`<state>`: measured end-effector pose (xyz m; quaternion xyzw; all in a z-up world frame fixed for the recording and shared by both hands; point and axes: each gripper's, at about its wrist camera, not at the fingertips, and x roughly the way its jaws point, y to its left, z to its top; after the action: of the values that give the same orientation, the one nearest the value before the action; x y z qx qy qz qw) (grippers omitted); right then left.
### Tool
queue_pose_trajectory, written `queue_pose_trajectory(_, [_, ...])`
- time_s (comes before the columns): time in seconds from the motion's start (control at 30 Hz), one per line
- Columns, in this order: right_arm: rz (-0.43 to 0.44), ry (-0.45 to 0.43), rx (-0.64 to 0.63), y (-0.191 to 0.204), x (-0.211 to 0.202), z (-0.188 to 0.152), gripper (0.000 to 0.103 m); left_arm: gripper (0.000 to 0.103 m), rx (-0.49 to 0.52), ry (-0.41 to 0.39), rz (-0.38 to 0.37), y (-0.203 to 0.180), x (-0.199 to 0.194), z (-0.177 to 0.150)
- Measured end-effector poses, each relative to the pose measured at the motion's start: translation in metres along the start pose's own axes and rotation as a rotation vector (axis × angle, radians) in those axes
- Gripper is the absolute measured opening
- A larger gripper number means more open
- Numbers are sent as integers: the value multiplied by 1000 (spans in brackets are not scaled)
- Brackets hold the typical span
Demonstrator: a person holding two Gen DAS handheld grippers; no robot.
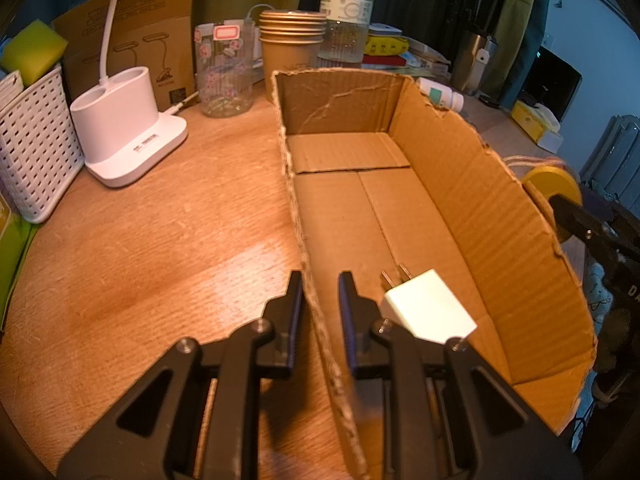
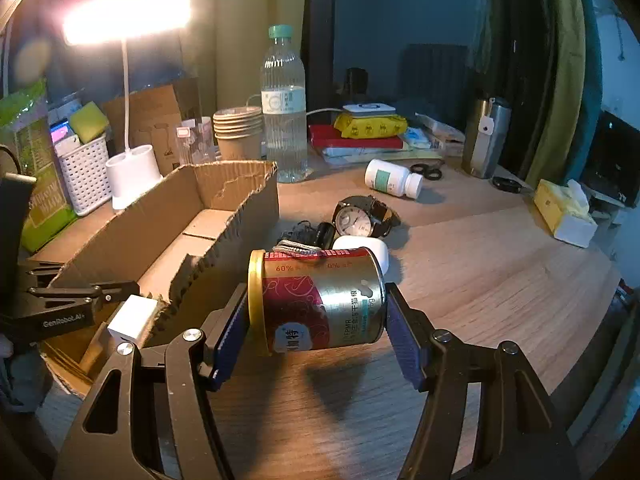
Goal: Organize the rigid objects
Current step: 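Move the right gripper to the red-and-gold tin can and grasp it, then carry the tin can into the box and release it with the right gripper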
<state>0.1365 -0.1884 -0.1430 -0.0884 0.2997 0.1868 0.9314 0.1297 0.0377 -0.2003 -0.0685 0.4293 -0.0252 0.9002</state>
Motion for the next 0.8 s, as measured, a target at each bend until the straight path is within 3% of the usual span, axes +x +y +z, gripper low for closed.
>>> queue_pose_trajectory(0.8, [20,-120,-59,25,-48,23,68,18,1,0,0,0,0,0])
